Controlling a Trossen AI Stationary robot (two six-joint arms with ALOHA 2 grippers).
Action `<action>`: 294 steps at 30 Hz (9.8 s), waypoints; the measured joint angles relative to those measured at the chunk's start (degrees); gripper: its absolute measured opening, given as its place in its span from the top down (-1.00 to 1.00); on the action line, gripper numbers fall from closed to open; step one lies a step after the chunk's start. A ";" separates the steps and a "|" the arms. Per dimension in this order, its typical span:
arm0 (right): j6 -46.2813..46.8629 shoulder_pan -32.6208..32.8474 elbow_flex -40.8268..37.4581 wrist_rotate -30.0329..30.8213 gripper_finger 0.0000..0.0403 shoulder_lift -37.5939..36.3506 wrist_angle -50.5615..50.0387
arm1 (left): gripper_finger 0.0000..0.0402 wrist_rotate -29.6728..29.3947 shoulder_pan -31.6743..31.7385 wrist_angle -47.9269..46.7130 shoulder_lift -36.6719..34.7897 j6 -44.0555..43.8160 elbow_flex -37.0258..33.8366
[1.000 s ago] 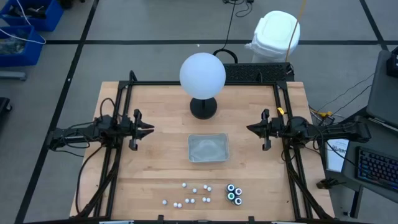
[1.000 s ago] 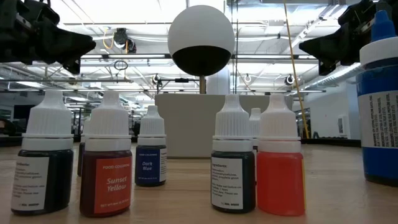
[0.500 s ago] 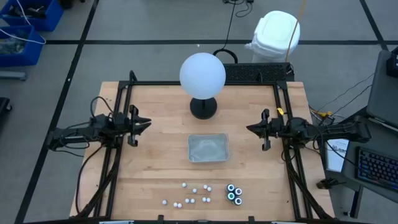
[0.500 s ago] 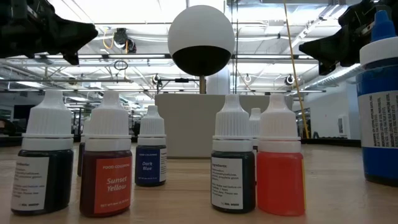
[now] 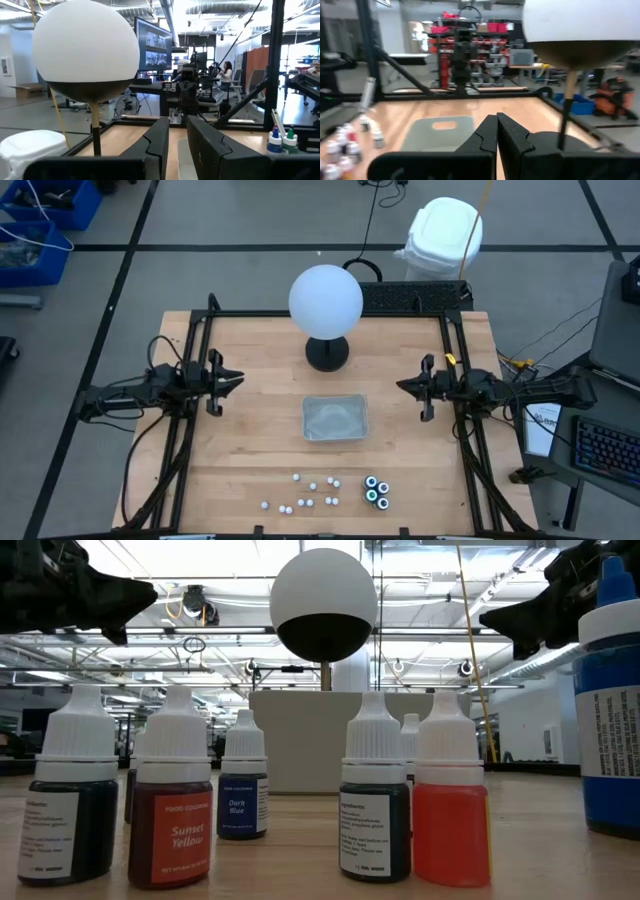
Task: Pick & Place food coloring
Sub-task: Put the large black food coloring bottle into the gray bin
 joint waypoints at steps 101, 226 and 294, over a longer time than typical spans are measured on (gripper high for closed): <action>60.33 67.22 69.05 56.24 0.09 88.06 -44.31 | 0.62 0.96 -0.07 1.29 0.02 3.59 -0.02; -4.52 16.44 64.41 20.18 0.46 66.07 -21.99 | 0.62 0.96 -0.04 -3.64 0.00 3.03 -0.02; 12.88 9.84 56.22 13.81 0.46 92.24 0.39 | 0.62 0.94 -0.04 -1.30 0.00 4.99 -0.02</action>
